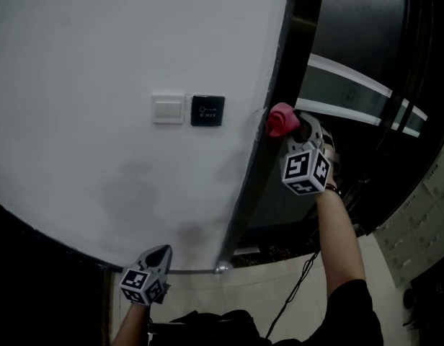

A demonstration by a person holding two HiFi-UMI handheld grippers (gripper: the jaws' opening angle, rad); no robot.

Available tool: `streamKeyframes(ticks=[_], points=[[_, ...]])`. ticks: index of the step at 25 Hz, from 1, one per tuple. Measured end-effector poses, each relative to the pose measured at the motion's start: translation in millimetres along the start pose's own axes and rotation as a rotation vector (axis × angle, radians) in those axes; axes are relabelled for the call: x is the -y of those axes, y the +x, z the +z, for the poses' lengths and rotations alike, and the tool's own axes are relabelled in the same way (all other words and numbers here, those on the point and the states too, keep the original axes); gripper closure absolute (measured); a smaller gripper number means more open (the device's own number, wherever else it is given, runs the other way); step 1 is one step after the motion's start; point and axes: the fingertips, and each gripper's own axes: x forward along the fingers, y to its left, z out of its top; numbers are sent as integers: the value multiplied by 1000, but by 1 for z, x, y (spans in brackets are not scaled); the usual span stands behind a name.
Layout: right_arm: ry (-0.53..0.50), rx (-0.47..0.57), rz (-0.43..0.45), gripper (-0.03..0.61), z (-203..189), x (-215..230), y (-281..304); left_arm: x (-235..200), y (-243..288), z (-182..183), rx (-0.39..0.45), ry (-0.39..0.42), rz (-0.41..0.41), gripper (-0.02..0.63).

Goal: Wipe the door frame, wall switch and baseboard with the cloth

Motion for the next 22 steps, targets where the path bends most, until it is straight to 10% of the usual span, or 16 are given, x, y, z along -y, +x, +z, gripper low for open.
streamKeyframes(ticks=[22], points=[[-67, -95, 112, 520, -46, -103, 12, -3, 6, 3, -23, 23, 2, 621]])
